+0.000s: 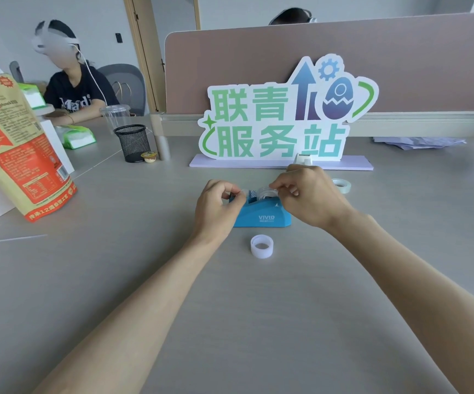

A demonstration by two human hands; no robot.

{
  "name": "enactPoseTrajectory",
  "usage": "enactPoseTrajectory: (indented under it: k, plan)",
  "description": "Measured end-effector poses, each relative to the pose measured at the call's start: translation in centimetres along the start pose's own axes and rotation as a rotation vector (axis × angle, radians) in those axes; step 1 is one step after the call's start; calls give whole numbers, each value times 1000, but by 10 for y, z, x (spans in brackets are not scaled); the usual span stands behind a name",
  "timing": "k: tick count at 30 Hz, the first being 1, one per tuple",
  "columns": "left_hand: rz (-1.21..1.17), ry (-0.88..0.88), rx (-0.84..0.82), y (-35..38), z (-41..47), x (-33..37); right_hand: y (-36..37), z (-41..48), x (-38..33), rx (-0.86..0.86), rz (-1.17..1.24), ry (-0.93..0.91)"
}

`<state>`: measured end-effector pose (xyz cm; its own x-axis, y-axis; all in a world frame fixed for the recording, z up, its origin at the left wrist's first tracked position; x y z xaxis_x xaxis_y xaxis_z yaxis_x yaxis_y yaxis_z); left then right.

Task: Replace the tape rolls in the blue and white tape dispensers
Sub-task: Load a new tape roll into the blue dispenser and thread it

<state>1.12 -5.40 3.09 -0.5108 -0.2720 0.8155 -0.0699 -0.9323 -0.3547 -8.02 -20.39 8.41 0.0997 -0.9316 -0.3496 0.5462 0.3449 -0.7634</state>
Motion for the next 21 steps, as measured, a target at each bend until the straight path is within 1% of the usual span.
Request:
enactPoseTrajectory:
  k: [7, 13, 21]
  plan:
    - [42, 4, 14, -2, -2, 3, 2, -2, 1, 25, -18, 21]
    - [61, -17, 19, -2, -3, 3, 4, -3, 1, 7, 41, 21]
    - [16, -122, 17, -9, -1, -1, 5, -2, 0, -32, 27, 9]
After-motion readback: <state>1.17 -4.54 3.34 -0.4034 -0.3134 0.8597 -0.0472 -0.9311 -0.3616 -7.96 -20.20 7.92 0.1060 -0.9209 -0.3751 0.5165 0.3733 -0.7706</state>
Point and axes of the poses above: each hand's wrist, its own z-axis towards the middle knuckle, its own y-axis out of the palm, x = y × z, the point moved 6 cm from there along z, towards the middle knuckle, and after that the axes turned 1 degree about z, right-handed, at the moved point
